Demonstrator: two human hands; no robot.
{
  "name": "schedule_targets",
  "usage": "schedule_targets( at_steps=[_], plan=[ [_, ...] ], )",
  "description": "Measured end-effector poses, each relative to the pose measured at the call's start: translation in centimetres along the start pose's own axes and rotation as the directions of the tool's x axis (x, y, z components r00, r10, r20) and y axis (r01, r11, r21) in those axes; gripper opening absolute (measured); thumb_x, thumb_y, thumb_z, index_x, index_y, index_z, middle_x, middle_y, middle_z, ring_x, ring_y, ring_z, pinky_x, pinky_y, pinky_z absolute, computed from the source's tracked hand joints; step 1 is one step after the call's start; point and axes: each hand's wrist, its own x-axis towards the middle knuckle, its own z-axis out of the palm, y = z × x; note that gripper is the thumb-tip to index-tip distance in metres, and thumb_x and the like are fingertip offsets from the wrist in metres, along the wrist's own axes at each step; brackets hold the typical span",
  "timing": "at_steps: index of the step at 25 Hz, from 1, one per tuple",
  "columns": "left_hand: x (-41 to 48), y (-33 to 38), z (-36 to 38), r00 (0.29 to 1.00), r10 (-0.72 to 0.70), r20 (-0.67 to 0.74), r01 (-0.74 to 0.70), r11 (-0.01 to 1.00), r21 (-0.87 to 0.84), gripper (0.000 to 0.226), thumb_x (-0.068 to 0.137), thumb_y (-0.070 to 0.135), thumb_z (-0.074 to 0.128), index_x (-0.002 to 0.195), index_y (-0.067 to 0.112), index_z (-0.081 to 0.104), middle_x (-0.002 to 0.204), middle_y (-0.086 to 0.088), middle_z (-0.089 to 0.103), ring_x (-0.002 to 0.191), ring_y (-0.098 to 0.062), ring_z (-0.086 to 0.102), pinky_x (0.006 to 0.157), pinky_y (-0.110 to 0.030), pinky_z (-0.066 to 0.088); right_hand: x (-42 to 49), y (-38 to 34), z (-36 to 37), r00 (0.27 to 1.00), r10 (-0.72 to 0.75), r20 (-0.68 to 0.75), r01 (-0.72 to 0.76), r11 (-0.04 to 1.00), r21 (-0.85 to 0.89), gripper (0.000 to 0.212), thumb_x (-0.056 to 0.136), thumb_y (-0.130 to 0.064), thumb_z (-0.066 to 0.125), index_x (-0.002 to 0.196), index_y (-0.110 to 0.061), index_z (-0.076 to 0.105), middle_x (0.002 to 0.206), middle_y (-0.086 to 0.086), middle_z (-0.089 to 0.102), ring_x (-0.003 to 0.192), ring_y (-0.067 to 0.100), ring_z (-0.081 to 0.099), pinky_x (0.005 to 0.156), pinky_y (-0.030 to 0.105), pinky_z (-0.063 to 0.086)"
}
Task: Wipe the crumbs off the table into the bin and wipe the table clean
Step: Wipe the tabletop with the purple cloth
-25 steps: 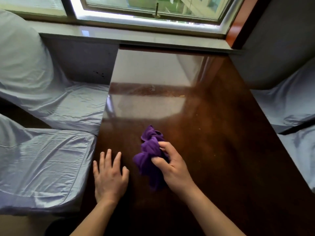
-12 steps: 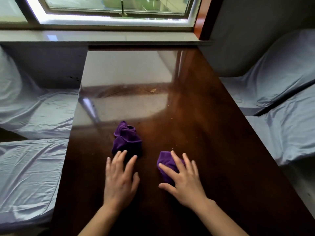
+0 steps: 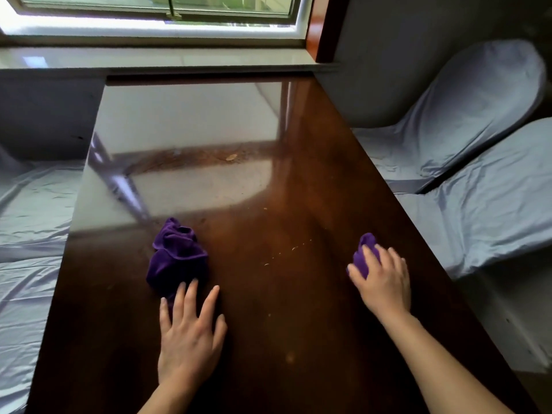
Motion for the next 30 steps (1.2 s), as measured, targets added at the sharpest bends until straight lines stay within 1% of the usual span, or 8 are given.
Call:
schedule_targets(
  at_steps=[3,10,14,17,20,25,27,30],
  plan=[
    [-0.1,-0.3,0.3,1.0,0.001,0.008,-0.001,0.999,0.034,0.064,0.087,0.056,0.032,0.145,0.031,0.04,0.156,-0.014,0.031,0.148,-0.03,0.015,0.117,-0.059,0.011,1.4,-1.5,0.1,0.998,0.061,0.01,-0.062,0.984,0.166,0.05,0.091,-0.044,0.059,0.134,-0.017,0.058,0.148,0.011,0.049,0.134,0.033,0.041,0.109,0.043,0.037],
    [0.0,0.0,0.1,0.999,-0.016,0.045,0.012,0.997,0.082,0.069,0.087,0.066,0.025,0.15,0.038,0.024,0.16,-0.013,0.022,0.15,-0.028,0.005,0.117,-0.06,0.01,-8.4,-2.3,1.0,0.798,-0.603,-0.018,0.598,0.788,0.146,0.051,0.081,-0.058,0.057,0.12,-0.028,0.066,0.137,0.003,0.06,0.124,0.026,0.056,0.103,0.042,0.049],
    [0.0,0.0,0.2,0.999,-0.023,0.043,0.019,0.994,0.106,0.07,0.087,0.068,0.022,0.15,0.037,0.026,0.16,-0.012,0.023,0.15,-0.027,0.005,0.118,-0.059,0.01,0.5,2.9,-0.1,0.985,-0.108,-0.136,0.11,0.994,0.009,0.042,0.084,-0.049,0.064,0.117,-0.024,0.069,0.125,0.013,0.061,0.112,0.037,0.054,0.09,0.045,0.048],
    [-0.1,0.1,-0.1,0.999,-0.017,0.028,0.014,0.994,0.105,0.072,0.088,0.07,0.012,0.15,0.037,0.028,0.159,-0.013,0.025,0.15,-0.028,0.008,0.118,-0.057,0.009,4.4,1.8,-0.1,0.977,0.187,-0.1,-0.169,0.972,0.165,0.038,0.092,-0.043,0.059,0.124,-0.024,0.066,0.129,0.014,0.057,0.111,0.038,0.049,0.092,0.044,0.044],
    [-0.1,0.2,-0.4,0.999,-0.027,0.034,0.023,0.994,0.103,0.073,0.087,0.071,0.009,0.149,0.037,0.028,0.159,-0.013,0.024,0.15,-0.027,0.008,0.119,-0.057,0.01,0.5,-3.5,1.4,0.971,-0.144,-0.194,0.179,0.967,0.183,0.027,0.086,-0.039,0.067,0.112,-0.03,0.071,0.126,0.008,0.063,0.102,0.035,0.055,0.084,0.043,0.047],
    [0.0,0.1,-0.2,0.999,-0.038,0.039,0.034,0.995,0.098,0.072,0.087,0.072,0.011,0.148,0.04,0.029,0.159,-0.01,0.025,0.15,-0.026,0.011,0.119,-0.056,0.012,-5.2,-3.2,2.5,0.632,-0.762,-0.143,0.775,0.628,0.074,0.036,0.088,-0.054,0.056,0.121,-0.039,0.061,0.139,0.002,0.057,0.114,0.027,0.056,0.092,0.043,0.048],
    [0.0,0.1,-0.1,0.999,-0.042,0.034,0.039,0.995,0.087,0.07,0.087,0.072,0.02,0.148,0.041,0.029,0.16,-0.009,0.024,0.15,-0.024,0.009,0.119,-0.055,0.012,-1.6,-1.5,2.1,0.675,-0.717,-0.175,0.728,0.685,-0.001,0.035,0.088,-0.051,0.058,0.118,-0.036,0.066,0.133,0.005,0.062,0.105,0.029,0.061,0.083,0.041,0.051],
    [0.0,0.0,0.0,0.999,-0.045,0.018,0.044,0.997,0.07,0.07,0.083,0.067,0.032,0.148,0.041,0.029,0.161,-0.007,0.022,0.15,-0.022,0.007,0.118,-0.056,0.013,5.3,0.1,1.8,0.898,-0.383,-0.219,0.392,0.92,-0.001,0.033,0.086,-0.041,0.067,0.115,-0.026,0.071,0.127,0.01,0.064,0.099,0.037,0.06,0.076,0.043,0.051]
  ],
)
